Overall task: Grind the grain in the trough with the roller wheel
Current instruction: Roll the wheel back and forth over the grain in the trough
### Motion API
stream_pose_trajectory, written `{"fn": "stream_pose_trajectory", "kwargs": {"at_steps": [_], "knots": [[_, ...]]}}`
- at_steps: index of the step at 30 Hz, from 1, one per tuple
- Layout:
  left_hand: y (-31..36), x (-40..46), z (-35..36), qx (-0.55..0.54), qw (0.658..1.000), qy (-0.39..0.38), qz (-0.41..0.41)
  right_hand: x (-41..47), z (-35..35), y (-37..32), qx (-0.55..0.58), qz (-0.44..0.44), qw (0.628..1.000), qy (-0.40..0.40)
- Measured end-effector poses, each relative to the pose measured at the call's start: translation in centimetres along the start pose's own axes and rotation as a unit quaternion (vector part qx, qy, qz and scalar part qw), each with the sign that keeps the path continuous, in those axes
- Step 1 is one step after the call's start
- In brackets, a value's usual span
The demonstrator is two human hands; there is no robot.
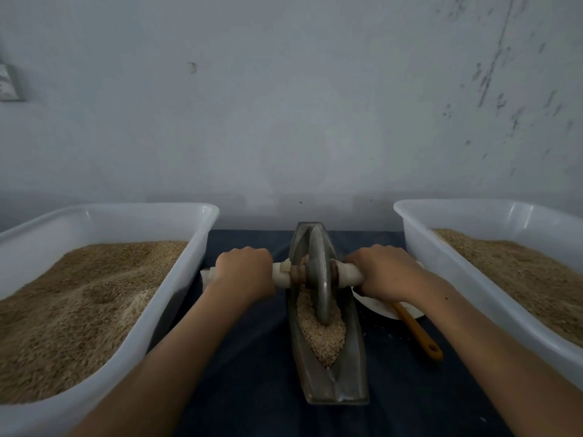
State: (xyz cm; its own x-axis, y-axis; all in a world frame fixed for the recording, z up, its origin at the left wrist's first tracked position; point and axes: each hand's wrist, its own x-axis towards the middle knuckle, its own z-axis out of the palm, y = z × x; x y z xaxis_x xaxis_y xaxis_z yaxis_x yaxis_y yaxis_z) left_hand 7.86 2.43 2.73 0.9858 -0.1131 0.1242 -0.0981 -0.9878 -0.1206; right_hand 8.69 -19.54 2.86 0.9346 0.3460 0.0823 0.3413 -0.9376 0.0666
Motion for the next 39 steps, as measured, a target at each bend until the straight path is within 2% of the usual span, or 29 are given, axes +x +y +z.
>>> {"fn": "stream_pose_trajectory", "kwargs": {"at_steps": [5, 8, 12, 16, 19, 23, 28, 31, 34, 39], "knots": [[0.1, 0.1, 0.6, -0.018, 0.997, 0.069, -0.01, 0.4, 1.5, -0.3, -0.028, 0.023, 0.99, 0.138], [0.1, 0.1, 0.8, -0.021, 0.995, 0.097, 0.005, 0.5, 2.1, -0.4, -0.042, 0.032, 0.983, 0.177], [-0.2, 0.2, 0.9, -0.024, 0.997, 0.076, 0.015, 0.3, 1.3, -0.3, -0.037, 0.018, 0.991, 0.131], [-0.6, 0.5, 0.3, -0.022, 0.999, -0.016, 0.032, 0.1, -0.4, -0.3, -0.035, 0.003, 0.999, 0.011], [-0.8, 0.7, -0.1, -0.021, 0.998, -0.05, 0.042, -0.1, -0.9, -0.3, -0.035, -0.002, 0.999, -0.04], [-0.7, 0.8, 0.4, -0.016, 0.999, -0.018, 0.031, 0.3, -0.4, -0.2, -0.028, 0.011, 1.0, 0.0], [-0.4, 0.6, 1.2, -0.011, 0.993, 0.119, 0.015, 0.6, 1.3, -0.3, -0.033, 0.029, 0.989, 0.14], [-0.5, 0.7, 1.4, -0.018, 0.992, 0.125, 0.014, 0.7, 1.7, -0.3, -0.049, 0.026, 0.983, 0.175], [-0.6, 0.8, 1.3, -0.018, 0.997, 0.071, 0.016, 0.6, 1.3, -0.3, -0.054, 0.015, 0.988, 0.146], [-0.8, 0.9, 0.6, -0.019, 0.999, -0.012, 0.031, 0.3, -0.4, 0.0, -0.027, 0.008, 0.999, 0.014]]}}
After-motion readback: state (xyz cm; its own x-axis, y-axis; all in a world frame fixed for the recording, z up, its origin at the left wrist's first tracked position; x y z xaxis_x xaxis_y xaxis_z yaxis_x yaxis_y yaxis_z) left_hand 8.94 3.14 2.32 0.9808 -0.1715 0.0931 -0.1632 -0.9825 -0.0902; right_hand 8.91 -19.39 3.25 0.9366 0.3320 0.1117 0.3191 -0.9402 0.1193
